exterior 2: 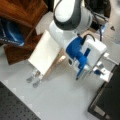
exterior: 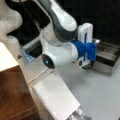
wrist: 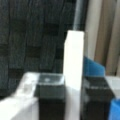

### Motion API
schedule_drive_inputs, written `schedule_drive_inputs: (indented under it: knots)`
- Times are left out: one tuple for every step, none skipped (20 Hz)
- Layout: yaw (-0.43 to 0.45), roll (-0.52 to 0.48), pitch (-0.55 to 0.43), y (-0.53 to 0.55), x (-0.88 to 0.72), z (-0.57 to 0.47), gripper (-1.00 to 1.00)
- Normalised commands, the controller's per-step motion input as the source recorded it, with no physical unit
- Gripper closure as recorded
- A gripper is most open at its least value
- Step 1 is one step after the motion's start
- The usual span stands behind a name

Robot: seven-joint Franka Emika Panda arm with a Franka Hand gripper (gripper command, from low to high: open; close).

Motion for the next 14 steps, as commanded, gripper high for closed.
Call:
schedule_drive_inputs:
  knots:
    - [-0.048,0.088,-0.009,0.44,0.09,0.21,1.0]
    - [-0.055,0.067,-0.008,0.42,0.07,0.17,1.0]
    - [-0.065,0.055,-0.002,0.42,0.06,0.15,1.0]
    - [-0.075,0.044,0.002,0.41,0.04,0.11,1.0]
    - [-0.084,0.035,0.006,0.41,0.02,0.08,1.0]
    - [-0.09,0.033,0.011,0.42,-0.01,0.07,1.0]
    - [-0.092,0.043,0.014,0.43,-0.04,0.06,1.0]
    - [-0.092,0.059,0.013,0.45,-0.08,0.06,1.0]
    - [-0.092,0.075,0.016,0.48,-0.12,0.07,1.0]
    - [-0.091,0.089,0.02,0.5,-0.16,0.09,1.0]
    - [-0.094,0.098,0.026,0.52,-0.21,0.12,1.0]
    - [-0.102,0.102,0.031,0.55,-0.25,0.15,1.0]
    - [-0.111,0.1,0.039,0.56,-0.3,0.17,1.0]
    - [-0.123,0.096,0.045,0.57,-0.34,0.19,1.0]
